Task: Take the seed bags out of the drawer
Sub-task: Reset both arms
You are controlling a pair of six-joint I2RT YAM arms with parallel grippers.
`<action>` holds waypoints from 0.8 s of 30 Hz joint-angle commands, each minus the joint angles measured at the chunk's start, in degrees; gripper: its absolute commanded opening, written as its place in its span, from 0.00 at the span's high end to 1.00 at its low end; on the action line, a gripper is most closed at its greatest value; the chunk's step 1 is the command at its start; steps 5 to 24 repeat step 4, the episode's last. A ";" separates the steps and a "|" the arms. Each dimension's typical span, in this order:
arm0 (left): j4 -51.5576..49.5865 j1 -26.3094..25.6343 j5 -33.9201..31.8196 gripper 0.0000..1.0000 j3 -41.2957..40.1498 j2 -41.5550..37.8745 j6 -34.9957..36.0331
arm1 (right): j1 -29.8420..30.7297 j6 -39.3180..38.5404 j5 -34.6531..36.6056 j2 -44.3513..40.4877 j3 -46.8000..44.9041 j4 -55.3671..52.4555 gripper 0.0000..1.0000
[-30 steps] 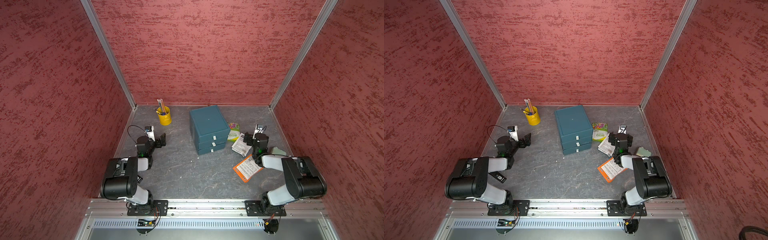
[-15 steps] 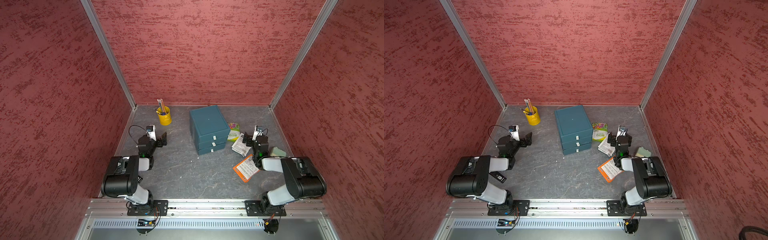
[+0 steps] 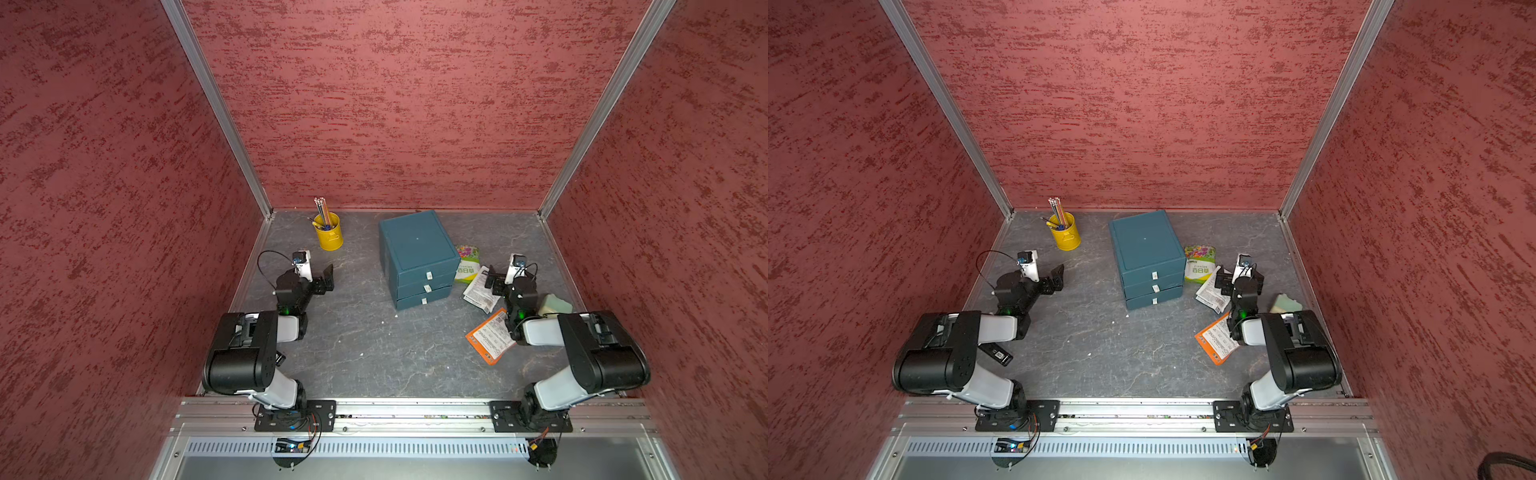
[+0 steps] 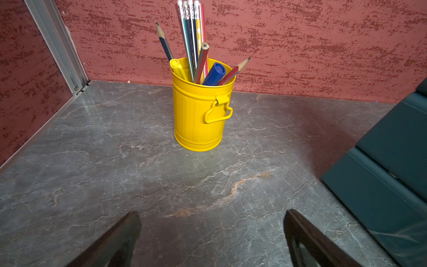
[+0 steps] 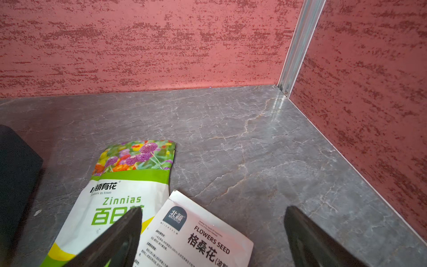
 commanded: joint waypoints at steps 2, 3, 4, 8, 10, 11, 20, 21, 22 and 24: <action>1.20 0.20 -0.33 0.00 -0.12 0.21 0.68 | -0.18 -0.10 1.25 0.17 0.38 1.74 0.01; 1.11 0.20 -0.55 0.00 -0.07 0.17 0.69 | -0.11 -0.44 0.97 0.06 -0.10 2.43 0.01; 1.07 0.08 -0.57 0.00 -0.03 0.20 0.80 | -0.10 -0.44 0.66 0.12 -0.73 3.79 0.01; 1.07 0.08 -0.57 0.00 -0.03 0.20 0.80 | -0.10 -0.44 0.66 0.12 -0.73 3.79 0.01; 1.07 0.08 -0.57 0.00 -0.03 0.20 0.80 | -0.10 -0.44 0.66 0.12 -0.73 3.79 0.01; 1.07 0.08 -0.57 0.00 -0.03 0.20 0.80 | -0.10 -0.44 0.66 0.12 -0.73 3.79 0.01; 1.07 0.08 -0.57 0.00 -0.03 0.20 0.80 | -0.10 -0.44 0.66 0.12 -0.73 3.79 0.01; 1.07 0.08 -0.57 0.00 -0.03 0.20 0.80 | -0.10 -0.44 0.66 0.12 -0.73 3.79 0.01; 1.07 0.08 -0.57 0.00 -0.03 0.20 0.80 | -0.10 -0.44 0.66 0.12 -0.73 3.79 0.01; 1.07 0.08 -0.57 0.00 -0.03 0.20 0.80 | -0.10 -0.44 0.66 0.12 -0.73 3.79 0.01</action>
